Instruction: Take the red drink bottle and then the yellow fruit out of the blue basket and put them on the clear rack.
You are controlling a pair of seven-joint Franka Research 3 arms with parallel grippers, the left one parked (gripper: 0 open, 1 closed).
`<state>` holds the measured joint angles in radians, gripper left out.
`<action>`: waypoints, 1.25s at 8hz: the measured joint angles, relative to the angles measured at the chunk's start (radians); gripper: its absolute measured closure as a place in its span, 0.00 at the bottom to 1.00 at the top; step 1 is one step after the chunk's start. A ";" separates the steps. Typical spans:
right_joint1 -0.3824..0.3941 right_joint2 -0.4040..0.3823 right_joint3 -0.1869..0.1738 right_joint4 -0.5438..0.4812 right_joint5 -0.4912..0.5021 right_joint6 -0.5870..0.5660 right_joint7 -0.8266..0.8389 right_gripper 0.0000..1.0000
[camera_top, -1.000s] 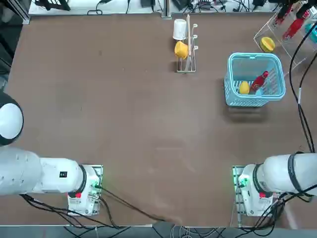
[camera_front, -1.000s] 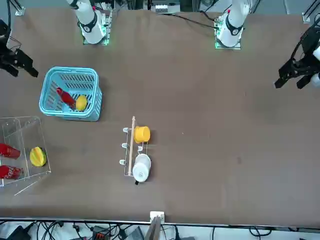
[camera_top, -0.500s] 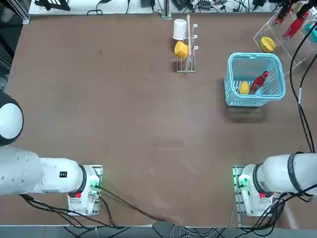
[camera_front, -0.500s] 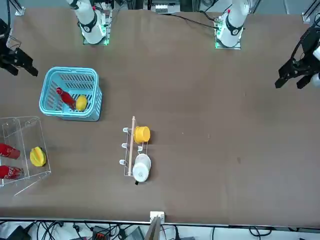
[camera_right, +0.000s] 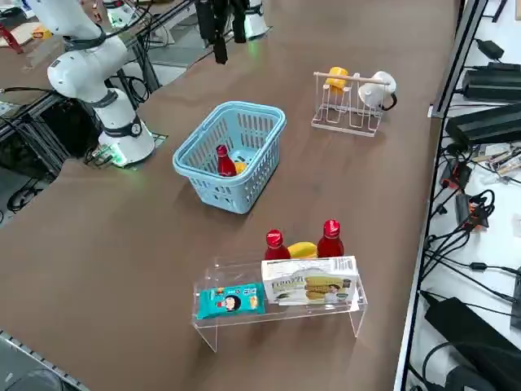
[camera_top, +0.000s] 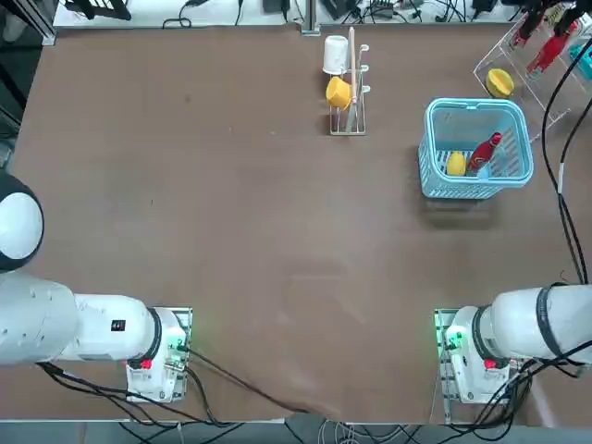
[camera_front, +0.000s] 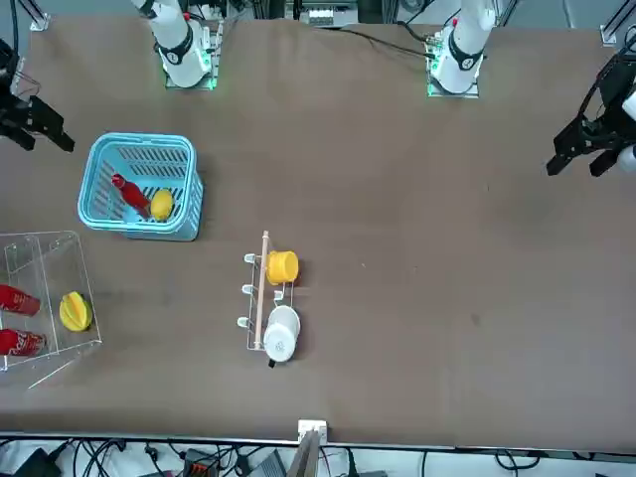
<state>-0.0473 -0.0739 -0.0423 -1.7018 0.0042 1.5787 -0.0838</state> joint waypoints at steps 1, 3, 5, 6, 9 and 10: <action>-0.015 0.005 -0.004 -0.027 0.000 0.019 -0.053 0.00; -0.044 0.001 -0.015 -0.113 0.000 0.104 -0.127 0.00; -0.058 -0.003 -0.016 -0.213 0.000 0.194 -0.131 0.00; -0.064 -0.005 -0.016 -0.270 0.000 0.249 -0.131 0.00; -0.068 -0.027 -0.016 -0.450 0.000 0.406 -0.131 0.00; -0.068 -0.037 -0.015 -0.497 0.000 0.439 -0.131 0.00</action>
<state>-0.1150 -0.1109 -0.0576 -2.1991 0.0040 2.0181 -0.2148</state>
